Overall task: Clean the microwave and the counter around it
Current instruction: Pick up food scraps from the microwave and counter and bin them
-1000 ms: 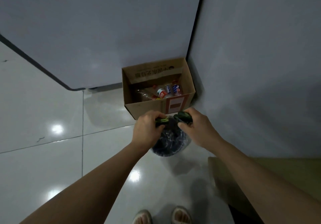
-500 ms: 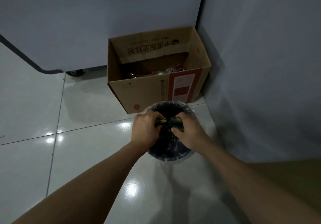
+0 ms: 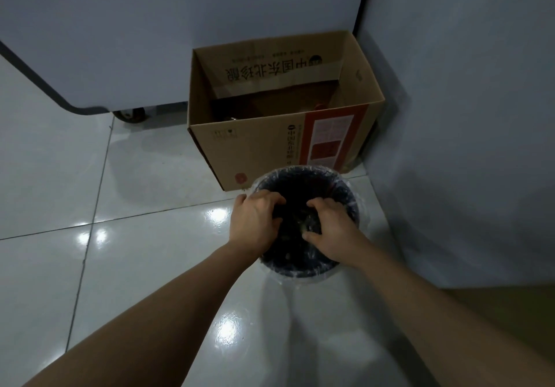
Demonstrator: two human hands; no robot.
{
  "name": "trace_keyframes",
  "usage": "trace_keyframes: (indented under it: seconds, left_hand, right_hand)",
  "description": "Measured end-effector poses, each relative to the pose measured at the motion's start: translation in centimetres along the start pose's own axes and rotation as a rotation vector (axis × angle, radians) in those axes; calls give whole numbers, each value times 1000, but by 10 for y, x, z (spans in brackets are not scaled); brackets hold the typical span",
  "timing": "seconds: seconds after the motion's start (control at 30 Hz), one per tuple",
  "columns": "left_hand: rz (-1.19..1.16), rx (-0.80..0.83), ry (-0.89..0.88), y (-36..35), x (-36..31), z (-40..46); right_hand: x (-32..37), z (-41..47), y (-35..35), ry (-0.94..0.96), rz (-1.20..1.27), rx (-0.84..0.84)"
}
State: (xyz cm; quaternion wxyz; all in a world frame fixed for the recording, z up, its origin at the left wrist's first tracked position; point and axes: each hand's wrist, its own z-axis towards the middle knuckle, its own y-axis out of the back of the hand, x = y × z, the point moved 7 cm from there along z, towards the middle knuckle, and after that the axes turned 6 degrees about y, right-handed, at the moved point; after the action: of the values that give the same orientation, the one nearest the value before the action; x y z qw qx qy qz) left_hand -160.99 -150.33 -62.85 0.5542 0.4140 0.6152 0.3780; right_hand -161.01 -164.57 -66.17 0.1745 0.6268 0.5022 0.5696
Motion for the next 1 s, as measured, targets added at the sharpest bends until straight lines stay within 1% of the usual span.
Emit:
trace_keyframes:
  seconds: [0.1,0.23,0.3,0.43,0.73,1.0]
  left_hand:
    - [-9,35,9,23,-7,-6]
    - [5,181,24,58,-19,-17]
    - [21,230,37,87,-27,-23]
    - [47,276,58,155,-47,-39]
    - [69,247,109,346,-90,-73]
    - [88,194,144,502,-103,-109]
  right_hand:
    - [15,-12,16,-19,-18,35]
    - [46,-32,50,-31,-19,61]
    - [69,-45,76,-25,-21,71]
    - [119,-75,134,-3,-40,92]
    - [254,-139,277,86,-114,127]
    - [374,-180,378,216,-126,59]
